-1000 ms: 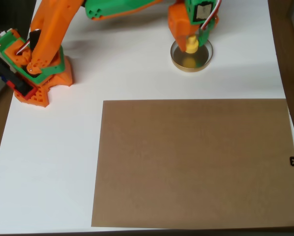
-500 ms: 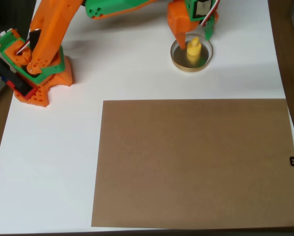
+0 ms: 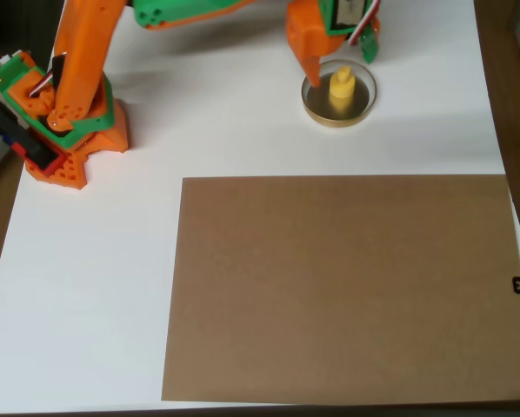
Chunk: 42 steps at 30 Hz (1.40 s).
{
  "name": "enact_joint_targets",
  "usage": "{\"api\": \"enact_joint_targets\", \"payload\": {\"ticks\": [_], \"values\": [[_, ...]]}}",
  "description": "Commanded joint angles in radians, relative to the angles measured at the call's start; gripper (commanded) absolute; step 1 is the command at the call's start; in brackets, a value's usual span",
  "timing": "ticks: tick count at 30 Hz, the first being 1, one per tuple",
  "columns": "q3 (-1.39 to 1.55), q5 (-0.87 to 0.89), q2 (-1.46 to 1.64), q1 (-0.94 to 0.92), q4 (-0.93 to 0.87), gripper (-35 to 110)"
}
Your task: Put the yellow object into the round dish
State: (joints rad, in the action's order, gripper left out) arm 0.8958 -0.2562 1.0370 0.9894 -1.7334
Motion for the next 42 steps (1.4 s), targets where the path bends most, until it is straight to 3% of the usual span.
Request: {"api": "enact_joint_targets", "payload": {"ticks": [1, 14, 29, 42], "values": [[0.098, -0.044, 0.233, 0.0, 0.014, 26], [0.733, -0.158, 0.761, -0.078, 0.155, 26], [0.888, -0.186, 1.163, -0.434, 0.11, 26], [1.052, -0.143, 1.328, -0.831, 0.318, 25]]}}
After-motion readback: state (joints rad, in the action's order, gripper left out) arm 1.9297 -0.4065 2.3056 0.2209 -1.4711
